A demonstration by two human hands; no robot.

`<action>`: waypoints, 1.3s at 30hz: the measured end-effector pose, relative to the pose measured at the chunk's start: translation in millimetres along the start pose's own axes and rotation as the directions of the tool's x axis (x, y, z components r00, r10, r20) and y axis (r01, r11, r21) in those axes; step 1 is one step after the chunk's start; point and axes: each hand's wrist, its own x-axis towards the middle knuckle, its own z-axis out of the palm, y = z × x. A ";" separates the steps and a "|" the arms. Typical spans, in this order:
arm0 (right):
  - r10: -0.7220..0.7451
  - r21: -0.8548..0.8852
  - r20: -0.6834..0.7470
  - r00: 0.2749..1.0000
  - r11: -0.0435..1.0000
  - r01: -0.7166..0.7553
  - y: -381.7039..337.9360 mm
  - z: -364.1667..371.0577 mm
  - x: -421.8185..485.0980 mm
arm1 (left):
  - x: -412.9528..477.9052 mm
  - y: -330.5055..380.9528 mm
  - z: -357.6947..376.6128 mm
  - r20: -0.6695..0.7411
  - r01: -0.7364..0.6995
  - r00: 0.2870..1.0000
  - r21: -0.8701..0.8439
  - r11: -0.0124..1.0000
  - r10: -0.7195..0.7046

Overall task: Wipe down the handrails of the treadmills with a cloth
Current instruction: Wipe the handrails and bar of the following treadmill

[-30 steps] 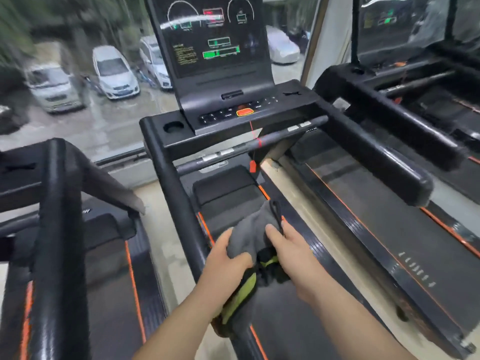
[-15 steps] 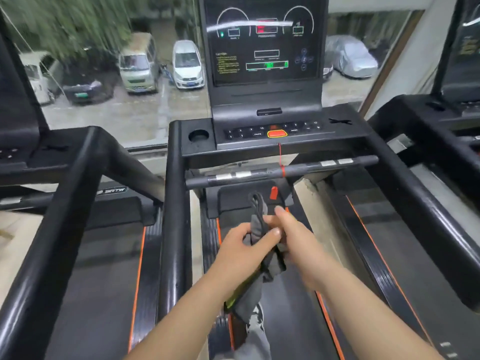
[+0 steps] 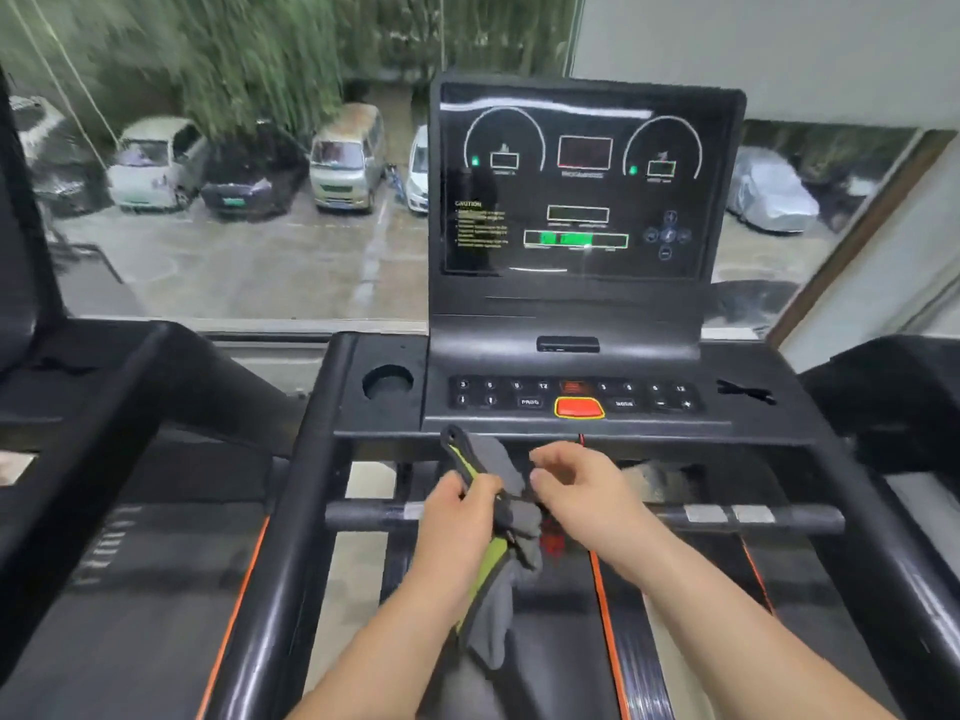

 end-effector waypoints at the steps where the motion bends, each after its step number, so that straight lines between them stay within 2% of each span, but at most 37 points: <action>1: -0.015 -0.027 0.052 0.999 0.999 0.017 -2.2 2.7 16.4 | 11.2 1.8 -2.8 -0.044 0.015 0.999 -0.011 1.000 -0.016; 4: -0.091 -0.174 0.250 0.964 0.975 0.137 -8.1 12.7 65.1 | 37.3 7.5 -12.2 -0.167 0.045 0.984 -0.071 0.996 -0.056; 8: -0.175 -0.331 0.407 0.896 0.886 0.324 -24.8 17.4 123.4 | 64.0 16.7 -21.0 -0.243 0.044 0.966 -0.172 0.984 -0.085; 13: -0.286 -0.399 0.563 0.775 0.727 0.559 -45.1 22.8 190.0 | 102.1 33.6 -29.6 -0.430 0.077 0.894 -0.120 0.990 -0.122; 17: -0.263 -0.436 0.651 0.712 0.638 0.635 -57.3 32.5 229.8 | 128.2 47.4 -41.8 -0.543 0.057 0.831 -0.132 0.990 -0.120; 20: -0.216 -0.464 0.696 0.685 0.592 0.659 -68.2 44.4 251.6 | 153.0 59.0 -67.4 -0.603 0.045 0.798 0.034 0.998 -0.015; 23: -0.237 -0.518 0.698 0.676 0.486 0.704 -76.7 60.6 269.8 | 185.5 79.2 -91.8 -0.551 -0.005 0.808 0.349 0.937 0.210; 25: -0.223 -0.548 0.683 0.696 0.474 0.689 -76.6 68.5 273.8 | 206.7 78.0 -101.2 -0.442 -0.099 0.788 0.596 0.797 0.429; 26: -0.209 -0.553 0.671 0.711 0.498 0.668 -74.8 72.3 275.0 | 215.4 74.9 -103.3 -0.319 -0.154 0.781 0.734 0.661 0.537; 27: -0.190 -0.557 0.668 0.719 0.514 0.653 -74.6 74.6 275.8 | 225.6 66.5 -104.8 -0.140 -0.192 0.806 0.857 0.478 0.575; 29: -0.184 -0.575 0.682 0.708 0.463 0.675 -78.9 78.6 278.9 | 241.2 49.6 -105.8 0.171 -0.256 0.876 0.957 0.136 0.450; 30: -0.174 -0.590 0.691 0.702 0.426 0.686 -81.3 79.4 280.0 | 244.9 46.2 -104.7 0.248 -0.280 0.899 0.959 0.037 0.361; 31: -0.162 -0.601 0.691 0.704 0.412 0.685 -83.1 79.9 280.3 | 246.9 45.9 -103.8 0.295 -0.307 0.903 0.952 -0.011 0.312; 33: -0.147 -0.621 0.651 0.745 0.462 0.633 -81.7 82.2 280.4 | 247.2 53.8 -104.6 0.412 -0.398 0.874 0.911 -0.109 0.257; 36: -0.142 -0.613 0.589 0.796 0.562 0.554 -78.6 83.1 278.2 | 252.1 64.9 -120.0 0.627 -0.565 0.764 0.763 -0.314 0.152; 39: -0.150 -0.620 0.576 0.803 0.560 0.549 -77.3 81.9 277.5 | 268.2 69.5 -131.9 0.674 -0.582 0.737 0.673 -0.456 0.053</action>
